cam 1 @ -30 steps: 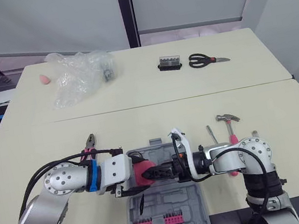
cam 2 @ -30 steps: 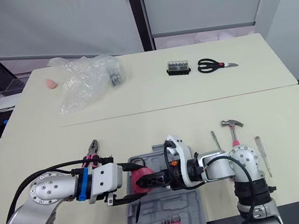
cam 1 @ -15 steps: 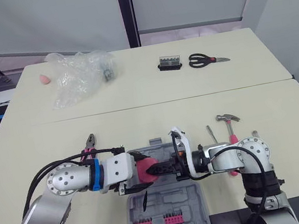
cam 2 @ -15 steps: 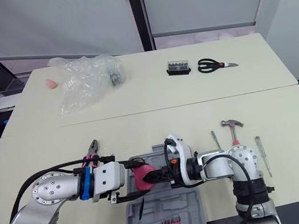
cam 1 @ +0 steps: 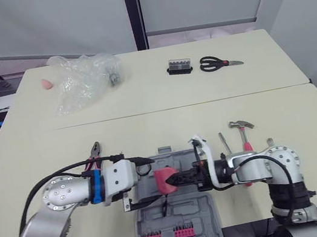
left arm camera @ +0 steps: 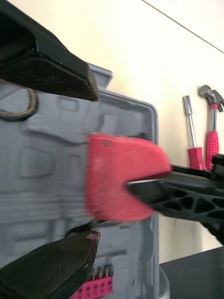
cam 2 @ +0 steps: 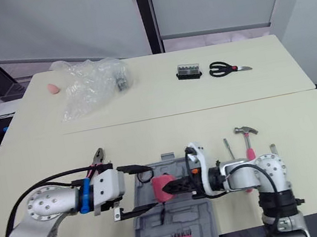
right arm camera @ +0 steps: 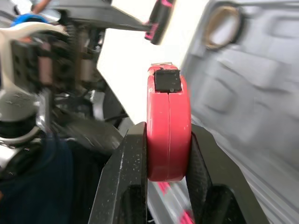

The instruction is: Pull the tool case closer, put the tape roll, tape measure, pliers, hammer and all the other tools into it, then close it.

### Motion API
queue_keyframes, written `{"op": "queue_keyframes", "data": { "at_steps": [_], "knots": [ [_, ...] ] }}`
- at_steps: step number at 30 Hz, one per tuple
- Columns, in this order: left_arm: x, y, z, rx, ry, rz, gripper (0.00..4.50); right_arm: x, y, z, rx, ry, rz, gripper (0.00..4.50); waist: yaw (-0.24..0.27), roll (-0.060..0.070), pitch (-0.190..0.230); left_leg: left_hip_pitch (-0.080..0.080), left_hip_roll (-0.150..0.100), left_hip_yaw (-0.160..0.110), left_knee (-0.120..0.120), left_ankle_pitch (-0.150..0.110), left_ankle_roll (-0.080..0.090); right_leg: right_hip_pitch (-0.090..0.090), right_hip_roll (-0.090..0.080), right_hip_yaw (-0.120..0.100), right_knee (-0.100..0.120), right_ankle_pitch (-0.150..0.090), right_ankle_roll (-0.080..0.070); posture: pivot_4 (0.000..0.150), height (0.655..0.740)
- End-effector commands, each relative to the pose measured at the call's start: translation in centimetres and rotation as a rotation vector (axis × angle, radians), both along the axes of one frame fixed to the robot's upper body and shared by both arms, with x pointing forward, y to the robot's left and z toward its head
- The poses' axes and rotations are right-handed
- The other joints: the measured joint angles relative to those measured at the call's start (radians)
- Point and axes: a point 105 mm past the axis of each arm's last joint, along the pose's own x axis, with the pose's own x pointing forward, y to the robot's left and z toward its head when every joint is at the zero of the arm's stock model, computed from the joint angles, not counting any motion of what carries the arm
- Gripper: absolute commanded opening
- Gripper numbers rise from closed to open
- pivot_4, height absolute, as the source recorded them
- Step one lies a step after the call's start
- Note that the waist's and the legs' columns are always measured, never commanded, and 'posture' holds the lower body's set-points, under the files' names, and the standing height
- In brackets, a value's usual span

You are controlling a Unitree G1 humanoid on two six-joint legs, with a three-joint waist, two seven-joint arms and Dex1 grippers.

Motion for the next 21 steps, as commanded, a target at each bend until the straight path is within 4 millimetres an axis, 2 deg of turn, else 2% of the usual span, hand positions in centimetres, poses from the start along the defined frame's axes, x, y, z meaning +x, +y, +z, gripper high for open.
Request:
{"op": "queue_keyframes", "data": {
  "at_steps": [1, 7, 12, 16, 21],
  "knots": [
    [-0.8, 0.3, 1.7, -0.041, -0.002, -0.026, 4.5, -0.8, -1.7, 1.9, 0.041, -0.067, -0.005, 0.76, 0.001, 0.0, 0.0, 0.0, 0.0, 0.0, 0.0, 0.0, 0.0, 0.0, 0.0, 0.0, 0.0, 0.0, 0.0, 0.15, 0.74],
    [-2.8, -0.4, 2.6, -0.119, 0.034, -0.058, 4.5, -3.0, -8.0, 4.5, -0.017, -0.072, -0.08, 0.76, 0.003, 0.002, 0.001, -0.004, -0.002, 0.0, 0.003, 0.0, 0.0, 0.0, -0.001, 0.001, -0.002, 0.0, 0.001, 0.15, 0.74],
    [-4.4, -1.6, 2.2, -0.133, 0.036, -0.117, 4.5, -5.4, -11.4, 4.3, -0.143, -0.012, -0.077, 0.76, 0.006, 0.002, 0.001, -0.003, -0.001, -0.002, 0.004, 0.0, 0.001, 0.001, 0.001, 0.001, -0.001, -0.001, 0.001, 0.15, 0.74],
    [-5.0, -1.9, 1.7, -0.118, 0.018, -0.148, 4.5, -5.9, -12.3, 3.6, -0.229, 0.031, -0.076, 0.76, 0.006, 0.001, 0.001, -0.002, 0.0, -0.001, 0.006, 0.0, 0.001, 0.002, 0.001, 0.001, -0.001, -0.001, 0.001, 0.15, 0.74],
    [-6.3, -1.9, 0.5, -0.099, 0.025, -0.169, 4.5, -5.4, -12.5, 0.9, -0.32, 0.083, -0.11, 0.76, 0.01, 0.001, 0.001, -0.003, 0.0, -0.002, 0.006, 0.0, 0.001, 0.002, 0.001, 0.001, -0.002, -0.001, 0.001, 0.15, 0.74]
  ]
}}
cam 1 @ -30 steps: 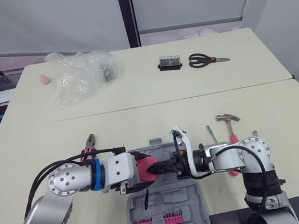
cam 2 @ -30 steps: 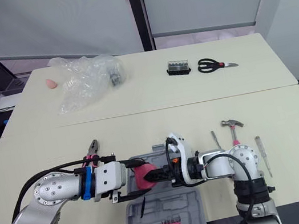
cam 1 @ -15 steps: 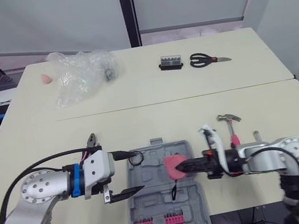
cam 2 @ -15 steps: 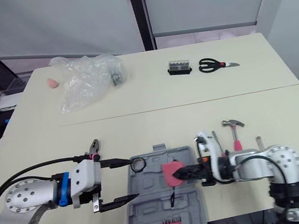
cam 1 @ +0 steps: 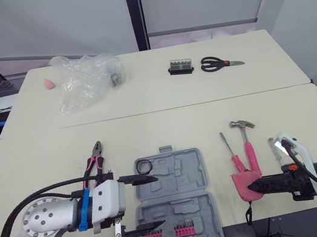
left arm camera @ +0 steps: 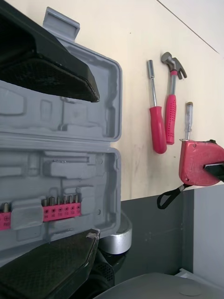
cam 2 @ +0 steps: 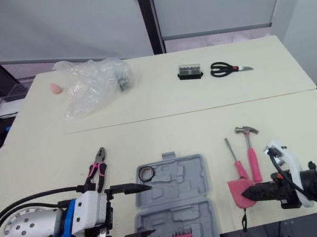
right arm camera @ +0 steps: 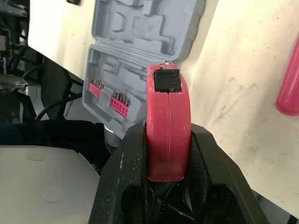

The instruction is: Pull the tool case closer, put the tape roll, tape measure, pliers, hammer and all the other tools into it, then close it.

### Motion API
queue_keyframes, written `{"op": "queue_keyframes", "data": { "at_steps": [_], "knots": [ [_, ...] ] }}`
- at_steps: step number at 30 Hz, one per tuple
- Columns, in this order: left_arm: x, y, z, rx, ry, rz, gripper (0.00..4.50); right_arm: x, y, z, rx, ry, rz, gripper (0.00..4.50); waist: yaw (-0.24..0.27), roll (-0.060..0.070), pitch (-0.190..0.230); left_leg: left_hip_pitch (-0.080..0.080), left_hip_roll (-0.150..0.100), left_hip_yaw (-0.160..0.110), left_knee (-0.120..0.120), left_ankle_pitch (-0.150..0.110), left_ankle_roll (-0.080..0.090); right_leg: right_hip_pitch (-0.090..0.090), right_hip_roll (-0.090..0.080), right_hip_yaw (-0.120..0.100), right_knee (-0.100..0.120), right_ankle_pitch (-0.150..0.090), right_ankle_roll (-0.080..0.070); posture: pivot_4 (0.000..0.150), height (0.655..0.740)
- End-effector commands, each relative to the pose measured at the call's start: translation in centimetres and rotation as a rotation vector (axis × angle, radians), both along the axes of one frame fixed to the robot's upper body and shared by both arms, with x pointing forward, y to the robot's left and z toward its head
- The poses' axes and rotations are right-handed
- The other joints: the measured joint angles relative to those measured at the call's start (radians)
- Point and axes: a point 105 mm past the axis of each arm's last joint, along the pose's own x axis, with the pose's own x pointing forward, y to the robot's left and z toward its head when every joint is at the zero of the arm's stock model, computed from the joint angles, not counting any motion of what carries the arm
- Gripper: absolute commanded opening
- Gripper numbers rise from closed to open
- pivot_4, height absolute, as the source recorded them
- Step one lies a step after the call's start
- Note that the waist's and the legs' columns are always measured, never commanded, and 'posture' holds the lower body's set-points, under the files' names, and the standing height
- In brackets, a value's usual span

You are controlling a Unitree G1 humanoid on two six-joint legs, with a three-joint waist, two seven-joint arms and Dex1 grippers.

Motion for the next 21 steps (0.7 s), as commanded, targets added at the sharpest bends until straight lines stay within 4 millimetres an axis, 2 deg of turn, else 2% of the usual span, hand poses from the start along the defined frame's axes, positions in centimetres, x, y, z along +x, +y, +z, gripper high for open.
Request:
{"op": "queue_keyframes", "data": {
  "at_steps": [1, 8, 21],
  "knots": [
    [-1.0, -0.7, -0.1, -0.004, -0.033, -0.037, 4.5, 0.2, 0.4, -1.4, -0.025, 0.016, -0.01, 0.76, 0.003, 0.0, 0.0, -0.001, 0.0, 0.0, 0.0, 0.0, 0.0, 0.0, 0.0, 0.0, 0.0, 0.0, 0.0, 0.15, 0.74],
    [-1.6, -1.0, -0.6, -0.026, -0.042, -0.015, 4.5, 0.2, 1.2, -4.9, -0.071, 0.053, -0.066, 0.76, 0.016, 0.0, 0.0, -0.001, 0.0, 0.0, 0.001, 0.0, 0.0, -0.001, 0.0, 0.0, 0.0, 0.0, 0.0, 0.15, 0.74],
    [-1.3, -0.9, -0.6, -0.051, -0.053, -0.028, 4.5, -0.1, 2.1, -7.4, -0.076, 0.088, -0.129, 0.76, 0.015, 0.0, -0.001, -0.001, 0.0, -0.001, 0.001, 0.0, 0.0, -0.001, 0.0, 0.0, 0.0, 0.0, 0.0, 0.15, 0.74]
  ]
}}
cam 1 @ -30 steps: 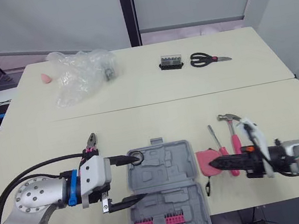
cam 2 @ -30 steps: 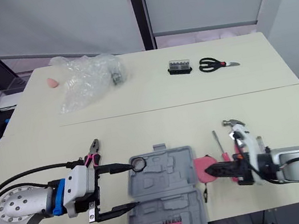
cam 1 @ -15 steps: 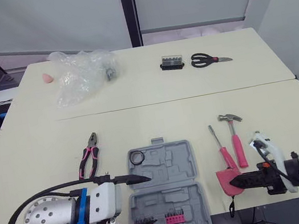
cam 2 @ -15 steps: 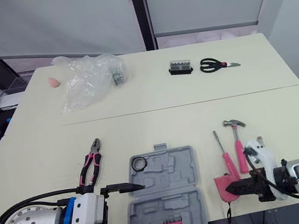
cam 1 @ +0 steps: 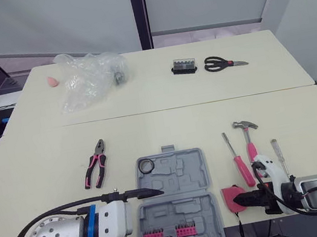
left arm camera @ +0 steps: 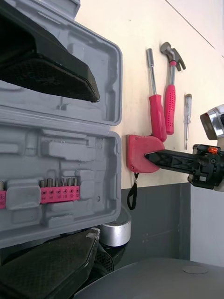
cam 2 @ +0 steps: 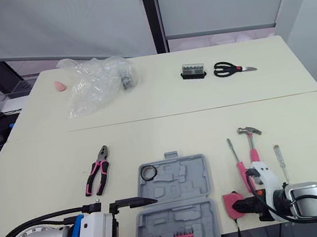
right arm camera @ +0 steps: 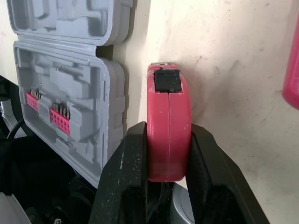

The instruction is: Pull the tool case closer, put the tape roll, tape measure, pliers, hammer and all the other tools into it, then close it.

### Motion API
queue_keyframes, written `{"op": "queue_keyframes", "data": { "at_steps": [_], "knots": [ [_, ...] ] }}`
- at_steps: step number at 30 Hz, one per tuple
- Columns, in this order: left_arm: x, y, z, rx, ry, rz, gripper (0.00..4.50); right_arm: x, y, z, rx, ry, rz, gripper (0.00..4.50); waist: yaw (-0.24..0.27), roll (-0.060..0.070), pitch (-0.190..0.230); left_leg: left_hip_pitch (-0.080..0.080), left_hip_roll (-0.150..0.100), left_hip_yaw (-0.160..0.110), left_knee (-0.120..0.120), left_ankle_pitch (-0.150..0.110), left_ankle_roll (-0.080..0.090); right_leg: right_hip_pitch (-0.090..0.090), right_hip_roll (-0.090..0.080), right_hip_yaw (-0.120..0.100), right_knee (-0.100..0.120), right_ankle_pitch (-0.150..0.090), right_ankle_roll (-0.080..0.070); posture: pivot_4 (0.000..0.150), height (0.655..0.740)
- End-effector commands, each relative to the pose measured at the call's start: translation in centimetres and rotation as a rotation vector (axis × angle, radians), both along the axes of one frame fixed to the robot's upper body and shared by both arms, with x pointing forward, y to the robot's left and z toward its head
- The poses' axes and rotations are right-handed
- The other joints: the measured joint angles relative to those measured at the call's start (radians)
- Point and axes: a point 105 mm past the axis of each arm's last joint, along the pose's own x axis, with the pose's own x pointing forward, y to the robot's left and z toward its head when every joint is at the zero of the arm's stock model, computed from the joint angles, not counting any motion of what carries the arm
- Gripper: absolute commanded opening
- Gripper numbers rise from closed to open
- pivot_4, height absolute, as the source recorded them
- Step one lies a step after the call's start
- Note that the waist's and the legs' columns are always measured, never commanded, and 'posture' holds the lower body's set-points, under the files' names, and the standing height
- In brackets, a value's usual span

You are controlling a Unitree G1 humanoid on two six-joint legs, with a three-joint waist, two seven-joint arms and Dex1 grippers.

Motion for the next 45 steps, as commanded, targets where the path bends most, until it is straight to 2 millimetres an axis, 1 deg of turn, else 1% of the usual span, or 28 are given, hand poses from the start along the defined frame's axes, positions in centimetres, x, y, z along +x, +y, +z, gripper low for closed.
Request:
{"op": "queue_keyframes", "data": {
  "at_steps": [1, 3, 5, 6, 8, 12, 14, 16, 17, 18, 20, 21, 23, 24, 25, 28, 30, 32, 35, 45],
  "knots": [
    [0.1, -0.2, 0.2, -0.012, -0.02, -0.025, 4.5, -0.4, 0.2, -0.6, -0.002, 0.026, -0.006, 0.76, 0.0, 0.0, 0.0, 0.0, 0.0, 0.0, 0.0, 0.0, 0.0, 0.0, 0.0, 0.0, 0.0, 0.0, 0.0, 0.15, 0.74],
    [0.2, -0.2, 0.1, -0.01, -0.023, -0.027, 4.5, -0.4, 0.1, -0.7, 0.004, 0.036, -0.026, 0.76, -0.001, 0.0, -0.001, 0.001, 0.0, 0.0, 0.0, 0.0, 0.0, 0.0, 0.0, 0.0, 0.0, 0.0, 0.0, 0.15, 0.74],
    [0.2, -0.1, 0.1, -0.008, -0.024, -0.029, 4.5, -0.3, -0.1, -0.7, 0.004, 0.041, -0.05, 1.47, -0.001, -0.001, -0.001, 0.001, 0.0, 0.0, 0.0, 0.0, 0.0, 0.001, 0.0, 0.0, 0.0, 0.0, 0.0, 0.15, 0.74],
    [0.2, -0.1, 0.0, -0.007, -0.024, -0.03, 4.5, -0.3, -0.4, -0.6, 0.001, 0.041, -0.056, 1.6, 0.0, -0.001, -0.001, 0.001, 0.0, 0.0, 0.0, 0.0, 0.0, 0.001, 0.0, 0.0, 0.0, 0.0, 0.0, 0.15, 0.74],
    [0.2, -0.1, 0.0, -0.006, -0.025, -0.029, 4.5, -0.3, -0.7, -0.2, 0.004, 0.046, -0.065, 2.07, 0.001, -0.001, -0.001, 0.0, 0.0, 0.0, 0.0, 0.0, 0.0, 0.001, 0.0, 0.0, 0.0, 0.0, 0.0, 0.15, 0.74],
    [0.2, 0.0, -0.2, -0.007, -0.028, -0.025, 4.5, -1.1, -1.7, 1.5, 0.016, 0.063, -0.031, 3.05, 0.001, 0.0, -0.001, 0.0, 0.0, 0.0, 0.0, 0.0, 0.0, 0.001, 0.0, 0.0, 0.0, 0.0, 0.0, 0.15, 0.74],
    [0.3, 0.0, -0.2, -0.008, -0.031, -0.02, 4.5, -1.3, -2.7, 2.3, -0.03, 0.033, 0.024, 3.58, 0.0, 0.001, -0.001, 0.0, 0.0, 0.0, 0.0, 0.0, 0.0, 0.001, 0.0, 0.0, 0.0, 0.0, 0.0, 0.15, 0.74],
    [0.3, 0.1, -0.3, -0.01, -0.033, -0.018, 4.5, -1.0, -3.5, 3.1, -0.118, -0.072, 0.121, 4.29, 0.0, 0.001, -0.001, 0.001, 0.0, 0.0, 0.0, 0.0, 0.0, 0.001, 0.0, 0.0, 0.0, 0.0, 0.0, 0.15, 0.74],
    [0.4, 0.1, -0.3, -0.01, -0.033, -0.017, 4.5, -0.9, -3.6, 3.6, -0.152, -0.14, 0.196, 4.49, 0.0, 0.001, -0.001, 0.001, 0.0, 0.0, 0.0, 0.0, 0.0, 0.001, 0.0, 0.0, 0.0, 0.0, 0.0, 0.15, 0.74],
    [0.4, 0.1, -0.4, -0.011, -0.034, -0.017, 4.5, -0.8, -3.6, 4.1, -0.194, -0.238, 0.298, 4.49, 0.001, 0.001, -0.001, 0.001, 0.0, 0.0, 0.0, 0.0, 0.0, 0.001, 0.0, 0.0, 0.0, 0.0, 0.0, 0.15, 0.74],
    [0.4, 0.1, -0.4, -0.013, -0.036, -0.017, 4.5, -0.3, -3.2, 4.9, -0.266, -0.505, 0.545, 4.49, 0.003, 0.003, -0.001, 0.001, 0.0, 0.0, 0.0, 0.0, 0.0, 0.0, 0.0, -0.001, 0.0, 0.0, 0.0, 0.15, 0.74],
    [0.5, 0.0, -0.4, -0.014, -0.037, -0.019, 4.5, -0.4, -2.8, 5.2, -0.239, -0.629, 0.653, 4.49, 0.003, 0.002, -0.001, 0.001, 0.0, 0.0, 0.0, 0.0, 0.0, 0.0, 0.0, -0.001, -0.002, 0.0, 0.001, 0.15, 0.74],
    [0.5, -0.1, -0.5, -0.016, -0.041, -0.023, 4.5, -0.7, -2.5, 4.9, -0.23, -0.844, 0.846, 4.49, 0.003, 0.001, -0.002, 0.001, 0.0, -0.001, 0.0, 0.0, 0.0, 0.002, 0.0, -0.003, -0.004, -0.002, 0.004, 0.15, 0.74],
    [0.5, -0.2, -0.5, -0.017, -0.043, -0.026, 4.5, -1.1, -2.6, 4.4, -0.224, -0.897, 0.928, 4.49, 0.002, 0.001, -0.002, 0.001, 0.0, -0.002, 0.0, 0.0, 0.0, 0.004, 0.0, -0.003, -0.007, -0.002, 0.004, 0.15, 0.74],
    [0.5, -0.3, -0.5, -0.018, -0.045, -0.028, 4.5, -1.2, -2.8, 3.9, -0.218, -0.929, 0.974, 4.49, 0.002, 0.001, -0.002, 0.001, 0.0, -0.001, 0.0, 0.0, 0.0, 0.005, 0.0, -0.003, -0.007, -0.002, 0.004, 0.15, 0.74],
    [0.4, -0.6, -0.4, -0.021, -0.055, -0.035, 4.5, -1.0, -2.9, 2.6, -0.208, -0.991, 1.007, 4.49, 0.002, 0.001, -0.001, 0.002, -0.001, 0.0, 0.001, 0.0, 0.0, 0.007, -0.002, -0.002, -0.009, 0.001, 0.002, 0.15, 0.74],
    [0.3, -0.9, -0.4, -0.024, -0.059, -0.042, 4.5, -0.8, -3.0, 1.5, -0.215, -1.008, 1.016, 4.49, 0.002, 0.001, -0.001, 0.006, -0.001, 0.0, 0.001, 0.0, 0.0, 0.011, -0.002, -0.002, -0.009, 0.001, 0.002, 0.15, 0.74],
    [0.3, -1.0, -0.4, -0.025, -0.061, -0.044, 4.5, -0.5, -3.0, 0.9, -0.224, -1.015, 1.007, 4.49, 0.002, 0.001, -0.001, 0.011, -0.001, 0.0, -0.001, 0.0, 0.0, 0.016, -0.002, -0.002, -0.01, 0.001, 0.002, 0.15, 0.74],
    [0.4, -1.3, -0.4, -0.031, -0.062, -0.046, 4.5, -0.2, -2.8, -0.4, -0.232, -0.977, 1.003, 4.49, 0.003, 0.002, -0.001, 0.011, -0.001, -0.001, -0.001, 0.0, 0.0, 0.017, -0.002, -0.002, -0.01, 0.001, 0.002, 0.15, 0.74],
    [0.4, -1.5, -0.2, -0.032, -0.059, -0.05, 4.5, 0.4, -2.2, -1.8, -0.249, -0.94, 0.951, 4.49, 0.003, 0.002, -0.001, 0.011, -0.001, -0.001, -0.001, 0.0, 0.0, 0.017, -0.002, -0.002, -0.01, 0.001, 0.002, 0.15, 0.74]
  ]
}}
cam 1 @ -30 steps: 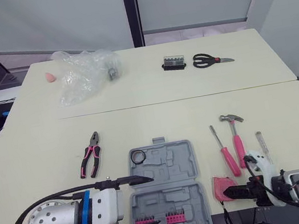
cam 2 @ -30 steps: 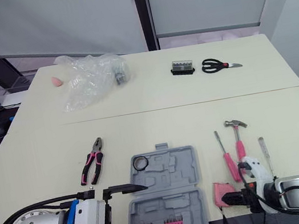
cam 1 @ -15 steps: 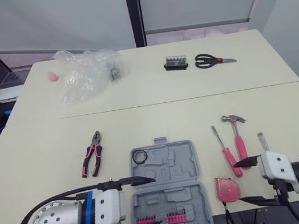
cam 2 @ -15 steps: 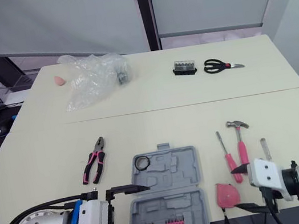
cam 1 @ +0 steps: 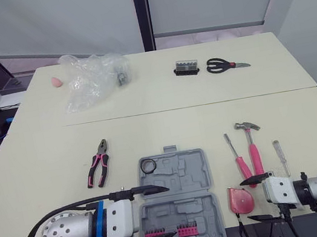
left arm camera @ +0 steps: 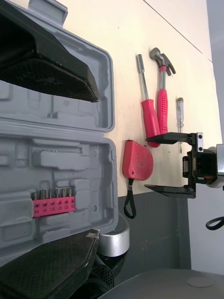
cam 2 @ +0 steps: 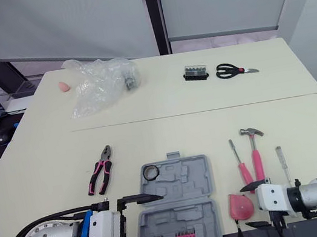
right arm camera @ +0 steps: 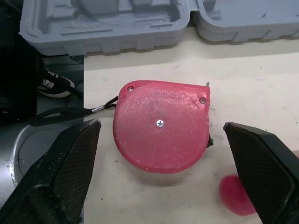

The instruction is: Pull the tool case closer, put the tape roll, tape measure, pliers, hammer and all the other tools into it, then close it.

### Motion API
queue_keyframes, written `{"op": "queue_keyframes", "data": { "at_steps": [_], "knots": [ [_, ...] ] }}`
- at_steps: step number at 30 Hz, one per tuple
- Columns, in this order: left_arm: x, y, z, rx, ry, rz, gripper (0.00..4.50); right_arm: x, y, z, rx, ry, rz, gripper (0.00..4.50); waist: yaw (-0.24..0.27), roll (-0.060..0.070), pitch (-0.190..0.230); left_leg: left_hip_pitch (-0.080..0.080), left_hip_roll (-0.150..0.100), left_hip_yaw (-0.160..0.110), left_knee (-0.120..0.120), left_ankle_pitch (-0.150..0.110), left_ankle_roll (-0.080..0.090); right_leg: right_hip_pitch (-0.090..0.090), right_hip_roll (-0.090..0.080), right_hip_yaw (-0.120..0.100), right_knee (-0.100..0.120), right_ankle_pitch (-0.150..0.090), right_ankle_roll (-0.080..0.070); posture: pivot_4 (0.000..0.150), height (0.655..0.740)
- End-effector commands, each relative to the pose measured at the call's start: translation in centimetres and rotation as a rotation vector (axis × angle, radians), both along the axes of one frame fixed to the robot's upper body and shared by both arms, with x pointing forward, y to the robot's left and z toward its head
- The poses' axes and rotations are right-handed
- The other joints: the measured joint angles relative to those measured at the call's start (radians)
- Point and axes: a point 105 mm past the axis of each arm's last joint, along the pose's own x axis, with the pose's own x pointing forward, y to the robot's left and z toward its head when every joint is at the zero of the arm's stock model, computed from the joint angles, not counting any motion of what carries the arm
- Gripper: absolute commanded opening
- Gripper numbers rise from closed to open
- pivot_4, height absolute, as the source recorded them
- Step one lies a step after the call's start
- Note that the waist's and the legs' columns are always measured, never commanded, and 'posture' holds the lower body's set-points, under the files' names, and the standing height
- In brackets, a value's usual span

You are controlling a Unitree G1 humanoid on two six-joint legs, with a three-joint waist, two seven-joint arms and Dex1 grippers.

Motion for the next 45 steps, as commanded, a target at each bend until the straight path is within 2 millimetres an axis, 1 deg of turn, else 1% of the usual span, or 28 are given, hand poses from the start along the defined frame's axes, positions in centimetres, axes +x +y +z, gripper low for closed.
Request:
{"op": "queue_keyframes", "data": {
  "at_steps": [1, 6, 13, 16, 18, 19, 23, 27, 30, 33, 35, 38, 39, 41, 45],
  "knots": [
    [-0.4, -0.6, 0.6, -0.01, -0.022, -0.033, 4.5, 0.2, 0.3, -0.2, -0.003, -0.003, -0.004, 4.49, 0.0, 0.0, 0.0, 0.0, 0.0, 0.0, 0.0, 0.0, 0.0, 0.0, 0.0, 0.0, 0.0, 0.0, 0.0, 0.15, 0.74],
    [-0.2, -0.7, 0.6, -0.01, -0.02, -0.033, 4.5, 0.2, 0.6, -0.7, -0.014, -0.005, -0.016, 4.49, 0.0, 0.0, 0.0, 0.0, 0.0, 0.0, 0.0, 0.0, 0.0, 0.0, 0.0, 0.0, 0.0, 0.0, 0.0, 0.15, 0.74],
    [-0.1, -0.7, 0.6, -0.008, -0.021, -0.033, 4.5, 0.0, 1.2, -0.7, -0.008, -0.012, -0.013, 4.49, 0.0, 0.0, 0.0, 0.0, 0.0, 0.0, 0.0, 0.0, 0.0, 0.0, 0.0, 0.0, 0.0, 0.0, 0.0, 0.15, 0.74],
    [0.1, -0.7, 0.6, -0.007, -0.023, -0.031, 4.5, 0.1, 1.3, -0.6, -0.005, -0.02, -0.017, 3.94, 0.0, 0.0, 0.0, 0.0, 0.0, 0.0, 0.0, 0.0, 0.0, 0.0, 0.0, 0.0, 0.0, 0.0, 0.0, 0.15, 0.74],
    [0.1, -0.7, 0.6, -0.006, -0.024, -0.03, 4.5, 0.2, 1.3, -0.5, -0.006, -0.026, -0.019, 3.27, 0.0, 0.0, 0.0, 0.0, 0.0, 0.0, 0.0, 0.0, 0.0, 0.0, 0.0, 0.0, 0.0, 0.0, 0.0, 0.15, 0.74],
    [0.2, -0.7, 0.6, -0.006, -0.024, -0.029, 4.5, 0.3, 1.2, -0.4, -0.008, -0.03, -0.018, 3.13, 0.0, 0.0, 0.0, 0.0, 0.0, 0.0, 0.0, 0.0, 0.0, 0.0, 0.0, 0.0, 0.0, 0.0, 0.0, 0.15, 0.74],
    [0.4, -0.4, 0.6, -0.002, -0.027, -0.012, 4.5, 0.4, 0.8, 0.3, -0.016, -0.051, -0.013, 3.13, 0.0, 0.0, 0.0, 0.0, 0.0, 0.0, 0.0, 0.0, 0.0, 0.0, 0.0, 0.0, 0.0, 0.0, 0.0, 0.15, 0.74],
    [0.8, 0.8, 0.7, 0.017, -0.029, 0.045, 4.5, 1.4, 0.6, 3.2, -0.043, -0.115, 0.019, 3.13, -0.002, 0.0, 0.0, 0.0, 0.0, 0.0, 0.0, 0.0, 0.0, 0.0, 0.0, 0.0, 0.001, 0.0, 0.0, 0.15, 0.74],
    [1.2, 1.9, 0.8, 0.029, -0.015, 0.109, 4.5, 2.1, 1.6, 5.7, -0.074, -0.122, 0.071, 3.13, -0.003, 0.001, 0.0, 0.001, 0.0, 0.0, 0.0, 0.0, 0.0, 0.0, 0.0, 0.0, 0.002, 0.0, 0.0, 0.15, 0.74],
    [1.9, 2.9, 1.1, 0.022, 0.011, 0.194, 4.5, 2.7, 3.0, 7.8, -0.114, -0.098, 0.136, 3.13, -0.003, 0.002, 0.0, 0.001, 0.0, -0.001, 0.0, 0.0, 0.0, 0.0, 0.0, 0.0, 0.004, 0.0, 0.0, 0.15, 0.74],
    [2.4, 3.4, 1.3, 0.026, 0.029, 0.241, 4.5, 3.3, 3.9, 8.9, -0.147, -0.086, 0.17, 3.13, -0.002, 0.002, 0.0, 0.001, 0.0, -0.001, 0.001, 0.0, 0.0, 0.0, 0.0, -0.001, 0.004, 0.0, 0.0, 0.15, 0.74],
    [3.1, 4.3, 1.6, 0.047, 0.042, 0.289, 4.5, 4.6, 5.7, 9.8, -0.185, -0.082, 0.212, 3.13, 0.0, 0.001, 0.0, 0.001, 0.0, -0.002, 0.001, 0.0, 0.0, 0.0, 0.0, -0.001, 0.003, 0.0, 0.0, 0.15, 0.74],
    [3.4, 4.6, 1.7, 0.055, 0.044, 0.301, 4.5, 5.4, 6.3, 10.2, -0.201, -0.081, 0.215, 3.13, -0.001, 0.001, 0.0, 0.0, 0.0, -0.002, 0.001, 0.0, 0.0, -0.001, 0.0, -0.002, 0.003, 0.0, 0.0, 0.15, 0.74],
    [3.9, 4.8, 1.8, 0.063, 0.041, 0.316, 4.5, 6.4, 7.5, 10.8, -0.212, -0.063, 0.225, 3.13, -0.003, 0.002, 0.001, 0.0, 0.0, -0.002, 0.001, 0.0, 0.0, -0.002, 0.0, -0.001, 0.003, 0.0, 0.0, 0.15, 0.74],
    [4.7, 5.0, 2.2, 0.07, 0.028, 0.344, 4.5, 7.5, 9.8, 10.9, -0.254, -0.046, 0.261, 3.13, -0.001, 0.002, 0.001, -0.001, 0.0, -0.002, 0.001, 0.0, 0.0, -0.003, -0.001, -0.002, 0.004, 0.0, 0.0, 0.15, 0.74]
  ]
}}
